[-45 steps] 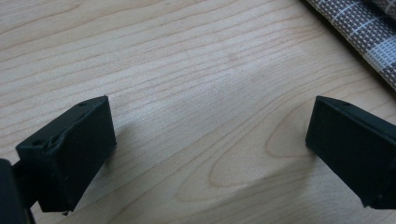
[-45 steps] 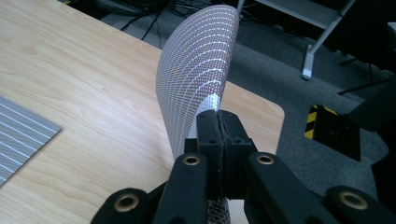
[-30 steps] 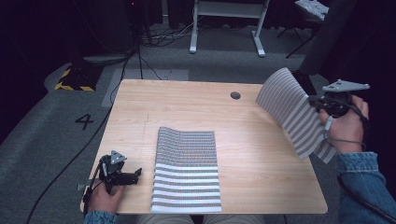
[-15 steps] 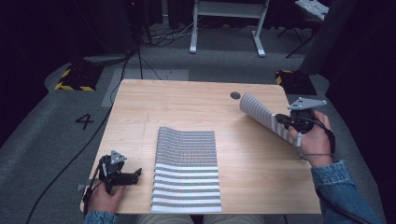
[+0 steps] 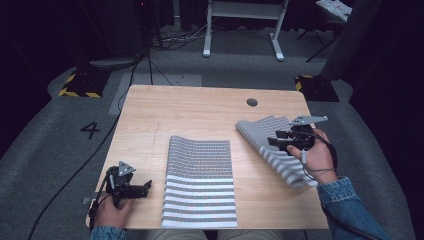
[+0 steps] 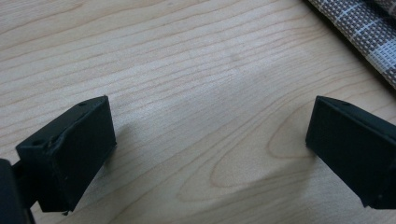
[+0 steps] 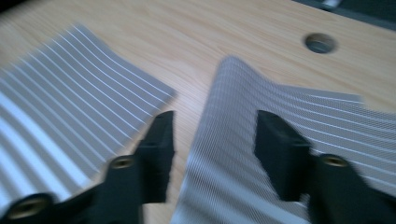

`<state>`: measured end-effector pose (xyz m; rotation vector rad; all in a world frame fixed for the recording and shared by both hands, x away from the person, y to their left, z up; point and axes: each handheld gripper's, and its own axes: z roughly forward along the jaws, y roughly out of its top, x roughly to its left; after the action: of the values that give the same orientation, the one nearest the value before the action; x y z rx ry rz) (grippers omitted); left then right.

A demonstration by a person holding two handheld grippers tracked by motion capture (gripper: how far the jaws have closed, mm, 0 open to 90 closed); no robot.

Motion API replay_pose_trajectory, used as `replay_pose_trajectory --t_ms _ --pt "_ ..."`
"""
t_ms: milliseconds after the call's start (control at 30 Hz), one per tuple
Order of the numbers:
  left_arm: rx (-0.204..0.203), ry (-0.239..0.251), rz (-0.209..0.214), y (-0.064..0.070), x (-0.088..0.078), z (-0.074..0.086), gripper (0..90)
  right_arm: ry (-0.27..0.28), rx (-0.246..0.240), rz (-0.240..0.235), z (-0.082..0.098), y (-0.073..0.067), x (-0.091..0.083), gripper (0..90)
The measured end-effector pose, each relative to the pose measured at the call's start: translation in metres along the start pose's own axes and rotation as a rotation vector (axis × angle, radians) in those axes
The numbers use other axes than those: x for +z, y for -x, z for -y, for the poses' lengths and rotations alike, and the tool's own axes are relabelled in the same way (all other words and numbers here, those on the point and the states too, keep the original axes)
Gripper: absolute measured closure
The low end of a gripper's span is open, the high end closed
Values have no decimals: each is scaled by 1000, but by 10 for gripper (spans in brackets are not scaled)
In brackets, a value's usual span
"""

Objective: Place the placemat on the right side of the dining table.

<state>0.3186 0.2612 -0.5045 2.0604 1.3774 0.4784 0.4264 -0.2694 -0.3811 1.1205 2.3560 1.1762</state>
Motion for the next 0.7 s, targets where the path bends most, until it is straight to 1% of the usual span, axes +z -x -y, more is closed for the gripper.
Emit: replay_pose_trajectory --t_ms 33,67,133,167,267,300,333,367,400,433,467,500,533,567,600,633,700 --pt "0 1 1 0 0 0 15 35 25 -26 0 -2 -1 417" --pt "0 0 0 0 0 0 15 61 31 -26 0 -3 -4 397" --pt "0 0 0 0 0 0 15 92 33 0 0 -1 -12 384" --pt "0 1 1 0 0 0 15 105 45 14 0 1 -17 371" --pt "0 0 1 0 0 0 15 107 85 66 7 13 -28 362" --pt "0 0 1 0 0 0 15 107 85 66 7 13 -28 362" --pt "0 0 0 0 0 0 15 87 104 100 18 22 -31 360" --pt "0 0 0 0 0 0 15 71 115 121 24 26 -32 358" --pt "0 0 0 0 0 0 15 71 115 121 24 26 -32 358" --pt "0 0 0 0 0 0 15 55 121 146 32 31 -32 357" --pt "0 0 0 0 0 0 15 13 141 187 48 38 -31 357" --pt "0 0 0 0 0 0 15 13 141 187 48 38 -31 357" --pt "0 0 0 0 0 0 15 -4 155 195 57 42 -30 356" --pt "0 0 0 0 0 0 15 -39 179 215 73 48 -26 351" --pt "0 0 0 0 0 0 15 -39 179 215 73 48 -26 351" --pt "0 0 0 0 0 0 15 -76 196 231 89 54 -22 344" --pt "0 0 0 0 0 0 15 -103 216 235 102 60 -18 338"
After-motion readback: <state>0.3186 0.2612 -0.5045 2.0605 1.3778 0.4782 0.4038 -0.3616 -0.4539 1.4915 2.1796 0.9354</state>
